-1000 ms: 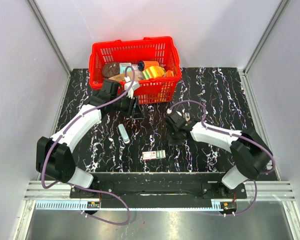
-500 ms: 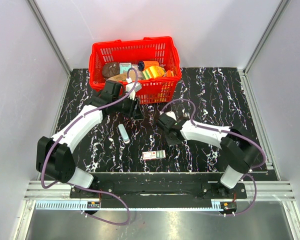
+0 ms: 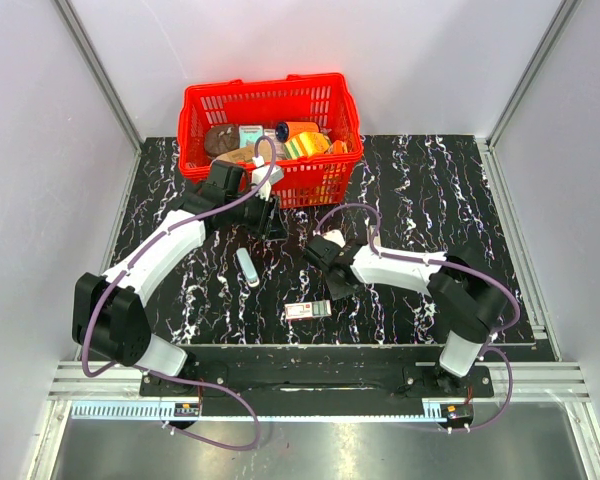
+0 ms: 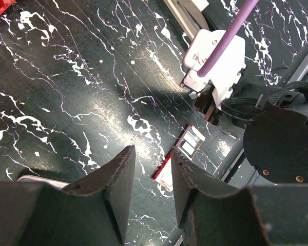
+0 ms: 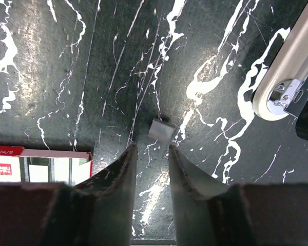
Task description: Unload the staples from the stapler
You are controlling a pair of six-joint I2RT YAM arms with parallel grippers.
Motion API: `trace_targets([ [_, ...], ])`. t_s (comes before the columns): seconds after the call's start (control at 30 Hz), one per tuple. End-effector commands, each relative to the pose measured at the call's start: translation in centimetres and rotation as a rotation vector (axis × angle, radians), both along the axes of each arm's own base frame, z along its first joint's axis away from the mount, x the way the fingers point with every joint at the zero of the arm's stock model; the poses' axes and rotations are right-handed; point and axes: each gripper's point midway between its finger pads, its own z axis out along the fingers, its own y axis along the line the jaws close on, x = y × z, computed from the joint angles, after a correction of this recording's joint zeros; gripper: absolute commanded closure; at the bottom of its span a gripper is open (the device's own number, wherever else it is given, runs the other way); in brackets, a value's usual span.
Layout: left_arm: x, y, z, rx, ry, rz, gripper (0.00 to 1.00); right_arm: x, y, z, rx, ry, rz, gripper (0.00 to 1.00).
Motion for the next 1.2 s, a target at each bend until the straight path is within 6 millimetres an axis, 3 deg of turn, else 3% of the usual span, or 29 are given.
trace_targets([
  [0.0,0.1,0.4,1.1,0.005,-0.058,0.001,0.62,0.8,1.4,0.7,0.059,-0.031,-0.014,0.6],
  [0.27,0.0,0.4,1.2,0.006,-0.06,0.001,0.62,0.9,2.2,2.6,0.144,-0.062,-0.022,0.57],
  [0.4,0.1,0.5,1.2,0.008,-0.064,0.002,0.62,1.4,1.1,3.8,0.153,-0.108,-0.046,0.58],
  [0.6,-0.3,0.0,0.9,0.016,-0.062,-0.02,0.62,2.0,-0.9,4.1,0.192,-0.108,-0.098,0.58],
  [0.77,-1.2,-2.1,-0.9,0.141,-0.17,-0.152,0.61,1.8,-1.4,7.9,0.364,-0.19,-0.127,0.56],
  [0.9,-2.1,-5.0,-3.8,0.23,-0.197,-0.329,0.6,1.1,-2.4,12.9,0.519,-0.303,-0.169,0.48],
  [1.17,-3.7,-10.5,-8.3,0.365,-0.279,-0.635,0.58,-1.1,-6.5,21.1,0.706,-0.493,-0.277,0.39],
])
